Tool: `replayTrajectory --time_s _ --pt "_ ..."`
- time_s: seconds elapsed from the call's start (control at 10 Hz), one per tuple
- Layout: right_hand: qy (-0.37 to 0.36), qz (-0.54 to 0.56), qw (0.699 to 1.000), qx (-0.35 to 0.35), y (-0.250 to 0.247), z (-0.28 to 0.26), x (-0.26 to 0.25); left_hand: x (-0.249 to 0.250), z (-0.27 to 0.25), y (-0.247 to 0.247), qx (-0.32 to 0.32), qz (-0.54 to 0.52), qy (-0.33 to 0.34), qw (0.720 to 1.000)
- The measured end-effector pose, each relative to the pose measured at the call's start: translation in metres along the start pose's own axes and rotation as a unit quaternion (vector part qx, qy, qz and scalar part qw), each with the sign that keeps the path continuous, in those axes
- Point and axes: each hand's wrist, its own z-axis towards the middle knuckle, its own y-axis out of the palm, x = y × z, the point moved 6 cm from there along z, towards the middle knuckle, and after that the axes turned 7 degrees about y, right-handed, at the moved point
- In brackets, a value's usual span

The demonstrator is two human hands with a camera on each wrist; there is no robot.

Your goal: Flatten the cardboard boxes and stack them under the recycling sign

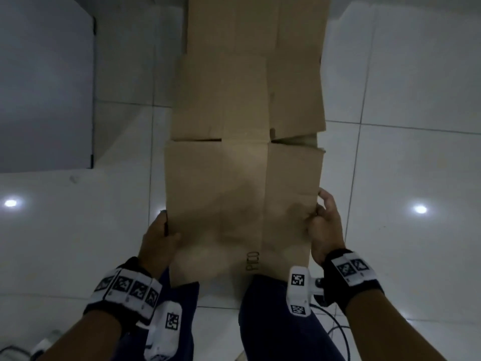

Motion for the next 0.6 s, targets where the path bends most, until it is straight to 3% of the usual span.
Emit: replayTrajectory --time_s 0.1,0.4,0.5,0.6 --pt "-0.044 -0.013 0.999 0.011 0.01 0.016 -0.03 0.028 0.024 -0.003 0.034 0.014 0.039 0.999" --pt "-0.07 -0.108 0.991 0.042 0.041 0.089 -0.089 0.104 0.109 -0.018 0.071 0.092 0.102 0.988" --pt "-0.068 -0.112 0.991 0.03 0.04 0.083 -0.085 0.103 0.107 -0.018 0.033 0.074 0.089 0.993" --pt "-0.047 -0.103 0.993 0.028 0.026 0.059 -0.076 0.097 0.084 -0.027 0.022 0.072 0.03 0.997"
